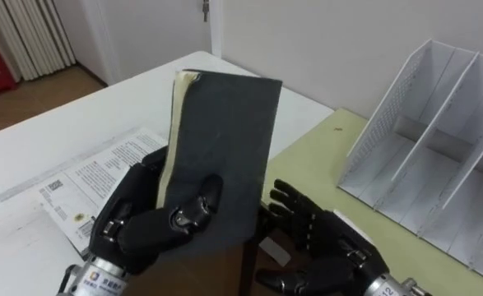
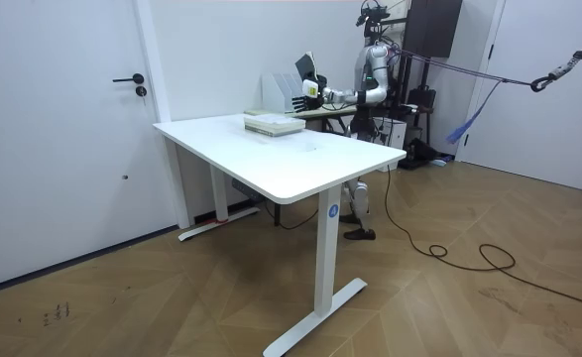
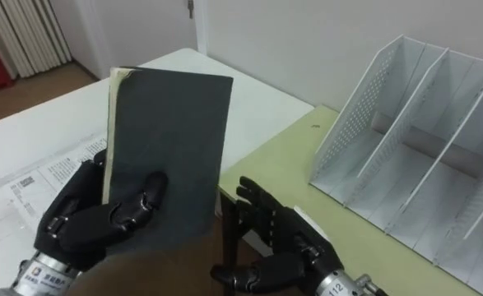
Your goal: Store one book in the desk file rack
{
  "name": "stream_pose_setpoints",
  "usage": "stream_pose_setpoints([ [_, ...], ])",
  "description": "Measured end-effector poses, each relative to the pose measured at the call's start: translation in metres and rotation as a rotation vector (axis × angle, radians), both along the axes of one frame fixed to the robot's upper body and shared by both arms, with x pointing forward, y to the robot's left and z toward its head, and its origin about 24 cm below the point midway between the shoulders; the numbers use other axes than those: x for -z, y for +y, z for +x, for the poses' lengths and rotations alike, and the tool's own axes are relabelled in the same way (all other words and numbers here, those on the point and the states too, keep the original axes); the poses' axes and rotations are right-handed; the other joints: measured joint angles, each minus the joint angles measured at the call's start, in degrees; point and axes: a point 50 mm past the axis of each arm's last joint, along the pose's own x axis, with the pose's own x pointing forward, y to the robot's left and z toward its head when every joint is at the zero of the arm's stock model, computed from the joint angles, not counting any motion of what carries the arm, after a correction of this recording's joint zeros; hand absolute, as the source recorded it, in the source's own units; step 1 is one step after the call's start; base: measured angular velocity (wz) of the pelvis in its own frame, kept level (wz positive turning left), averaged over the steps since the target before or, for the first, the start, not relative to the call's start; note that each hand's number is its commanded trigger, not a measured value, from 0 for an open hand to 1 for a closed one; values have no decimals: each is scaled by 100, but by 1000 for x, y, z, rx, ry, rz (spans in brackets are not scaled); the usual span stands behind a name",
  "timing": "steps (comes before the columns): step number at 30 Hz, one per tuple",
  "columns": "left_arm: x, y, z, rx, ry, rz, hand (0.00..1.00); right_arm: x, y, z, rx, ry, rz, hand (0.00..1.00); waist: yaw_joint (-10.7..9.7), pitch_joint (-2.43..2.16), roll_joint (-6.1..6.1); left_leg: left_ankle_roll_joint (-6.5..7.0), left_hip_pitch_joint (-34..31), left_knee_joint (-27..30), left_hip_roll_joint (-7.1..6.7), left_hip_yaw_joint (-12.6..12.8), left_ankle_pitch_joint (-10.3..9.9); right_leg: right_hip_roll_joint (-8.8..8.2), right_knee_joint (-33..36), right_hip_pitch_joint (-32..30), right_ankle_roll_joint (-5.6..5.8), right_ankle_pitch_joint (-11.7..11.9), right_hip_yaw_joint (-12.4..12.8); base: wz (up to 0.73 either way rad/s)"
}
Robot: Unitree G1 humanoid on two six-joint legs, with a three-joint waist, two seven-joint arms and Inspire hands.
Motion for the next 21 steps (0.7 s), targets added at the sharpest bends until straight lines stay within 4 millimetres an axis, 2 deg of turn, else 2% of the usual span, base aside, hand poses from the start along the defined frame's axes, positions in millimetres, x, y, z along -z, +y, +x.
stream_pose_setpoints([
  [6,4,-1,-1,58,21,6,100,-13,-1,2,-20,-28,78,0,17,-10,12,0,-16,1,4,37,0,-12,78,-80,-17,-12,-1,-3],
  [10,16,1,-2,102,74,14,100,-26,-1,4,-47,-83,97,0,16,-12,9,0,-10,6,4,44,-1,-16,90,-90,-18,-20,-3,-1],
  [14,27,3,-4,131,127,18,100,-26,0,3,-75,-66,142,0,15,-12,9,-1,-25,1,4,43,-2,-15,89,-90,-18,-20,0,0],
  [21,31,3,-5,172,140,21,100,-26,5,2,-147,-58,164,0,30,-20,23,0,-14,0,5,43,-2,-15,109,-93,-19,-21,1,0],
])
